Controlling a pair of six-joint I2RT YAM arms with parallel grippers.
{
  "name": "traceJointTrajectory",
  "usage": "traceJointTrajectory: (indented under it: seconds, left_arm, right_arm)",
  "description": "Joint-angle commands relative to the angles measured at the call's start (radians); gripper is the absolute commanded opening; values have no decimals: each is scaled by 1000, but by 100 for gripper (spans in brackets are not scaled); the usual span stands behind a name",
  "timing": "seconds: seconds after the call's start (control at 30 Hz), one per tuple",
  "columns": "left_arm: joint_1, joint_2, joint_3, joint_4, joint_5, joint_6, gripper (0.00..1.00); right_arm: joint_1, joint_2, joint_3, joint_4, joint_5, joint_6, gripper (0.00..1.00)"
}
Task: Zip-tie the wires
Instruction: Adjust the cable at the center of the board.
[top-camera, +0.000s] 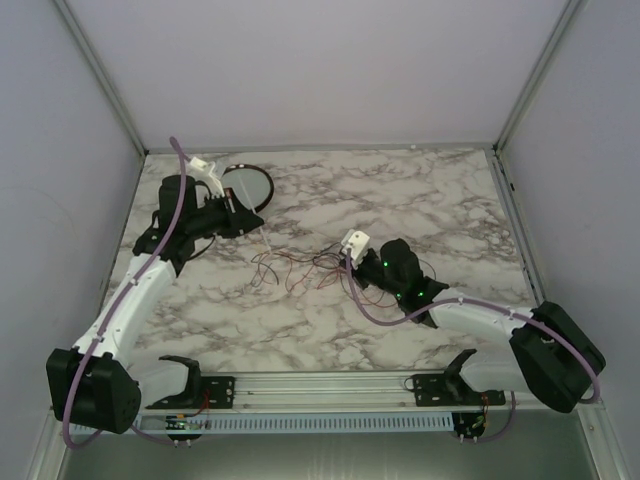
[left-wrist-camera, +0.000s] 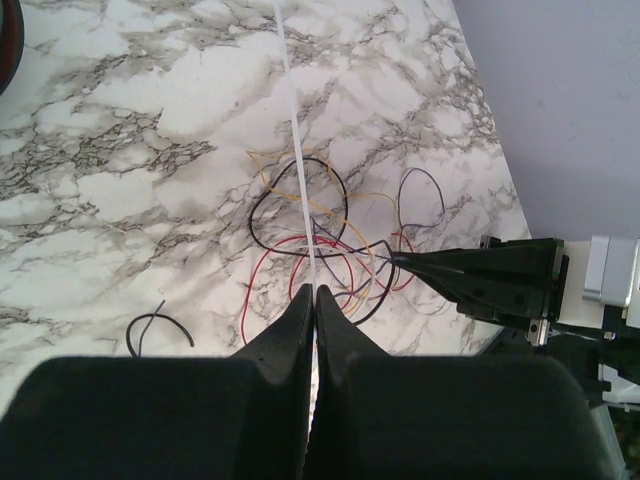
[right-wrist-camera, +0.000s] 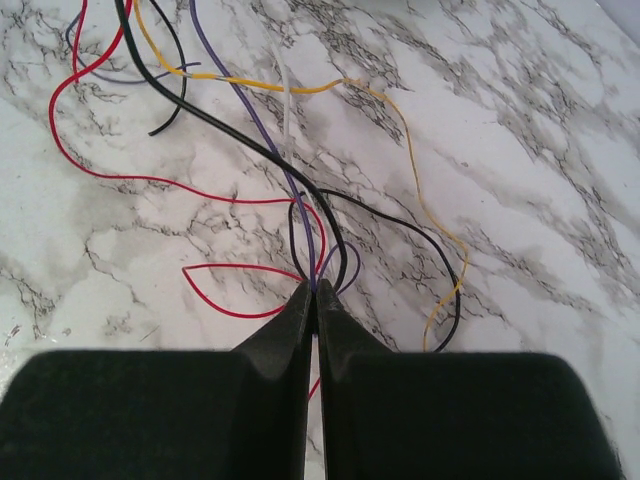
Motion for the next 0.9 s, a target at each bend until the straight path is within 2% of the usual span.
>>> traceJointTrajectory:
  seconds: [0.0,0.07,0.1,0.13,0.23,0.3,0.47,0.67,0.87]
  left_arm:
    - [6,-22,-22,61,6,-40,0]
    - [7,-25,-37,90,10,-70,0]
    - [7,-28,-45,102,9,-86,0]
    - [7,-30,-50,111,6,-97,0]
    - [7,-40,-68,135,-2,-124,0]
    - [7,-46,-76,147,-7,-145,0]
    - [7,-68,-98,180,-40,-196,0]
    - [6,-66,-104,193,-42,-236,0]
    - [4,-80,-116,219,-67,-291,0]
  right_arm:
    - [-7,26,64,12,1,18,0]
    - [-5,21,65,32,-21,13,0]
    - [-4,10,60,50,-34,6,5]
    - [0,-5,50,80,-42,-1,11]
    - [34,-60,-15,265,-58,-63,39]
    - [68,-80,-26,305,-30,-112,45]
    - [169,-22,70,321,-10,-233,46]
    - [306,213,203,366,90,-437,46]
    - [367,400,339,382,95,-512,46]
